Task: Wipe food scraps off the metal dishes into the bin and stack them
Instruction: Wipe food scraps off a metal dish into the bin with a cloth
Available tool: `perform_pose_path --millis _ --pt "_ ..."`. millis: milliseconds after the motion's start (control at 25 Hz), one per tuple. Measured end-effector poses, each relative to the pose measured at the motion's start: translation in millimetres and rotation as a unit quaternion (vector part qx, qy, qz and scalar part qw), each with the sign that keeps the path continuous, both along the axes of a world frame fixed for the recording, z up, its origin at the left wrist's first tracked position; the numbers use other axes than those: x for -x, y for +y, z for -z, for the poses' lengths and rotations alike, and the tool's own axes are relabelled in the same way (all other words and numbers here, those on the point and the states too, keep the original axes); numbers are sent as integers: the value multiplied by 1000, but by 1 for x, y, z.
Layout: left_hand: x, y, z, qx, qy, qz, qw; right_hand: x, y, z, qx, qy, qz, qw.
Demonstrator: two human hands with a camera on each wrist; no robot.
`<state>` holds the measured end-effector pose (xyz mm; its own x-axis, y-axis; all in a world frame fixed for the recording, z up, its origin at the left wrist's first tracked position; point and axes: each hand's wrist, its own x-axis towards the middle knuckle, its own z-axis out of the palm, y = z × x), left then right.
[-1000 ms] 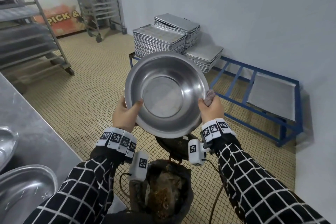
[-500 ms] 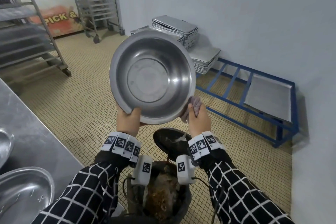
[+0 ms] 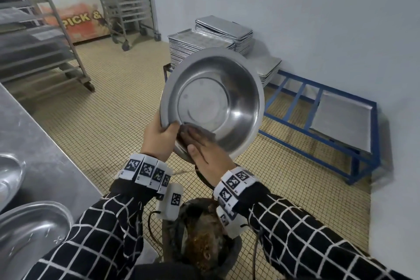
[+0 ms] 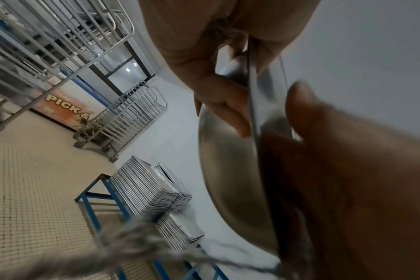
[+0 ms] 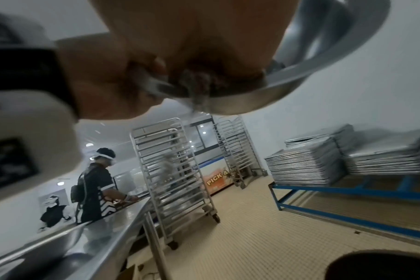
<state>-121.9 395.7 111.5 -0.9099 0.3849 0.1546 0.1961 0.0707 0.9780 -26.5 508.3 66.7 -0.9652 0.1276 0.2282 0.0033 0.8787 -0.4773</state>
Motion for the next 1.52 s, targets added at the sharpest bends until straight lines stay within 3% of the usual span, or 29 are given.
perform_pose_path --millis 120,200,280,400,520,600,680,800,920,1080,1240,1400,1520 --pt "3 -8 -2 -16 -22 6 1000 0 37 3 -227 -92 82 966" --pt "2 -8 -3 -22 -12 6 1000 0 55 0 -280 -121 149 941" --pt "1 -6 -3 -24 1 2 1000 1 50 -5 -225 -102 168 954" --pt "-1 2 -1 -32 10 -16 999 3 7 -15 0 -18 113 993" --pt "0 7 -3 -35 6 -34 999 6 -27 -19 133 54 86 986" --pt "3 5 -5 -36 6 -33 999 3 -25 -12 72 83 83 990" --pt "5 -1 -8 -37 5 -26 999 -6 -7 0 -75 31 103 991" --pt "1 -2 -7 -27 -2 -5 1000 -22 32 20 -182 -33 233 955" --pt "-5 2 -4 -18 -22 2 1000 -28 61 15 -148 16 334 931" --pt "-7 3 -3 -10 -64 0 998 -19 87 -18 -45 97 342 934" --pt "3 -2 -1 -5 -106 11 994 -16 109 -35 158 180 314 919" --pt "16 -13 4 -14 -134 9 991 -26 108 -32 201 120 336 912" --pt "17 -14 11 0 -81 -54 995 -24 94 -27 226 145 362 893"
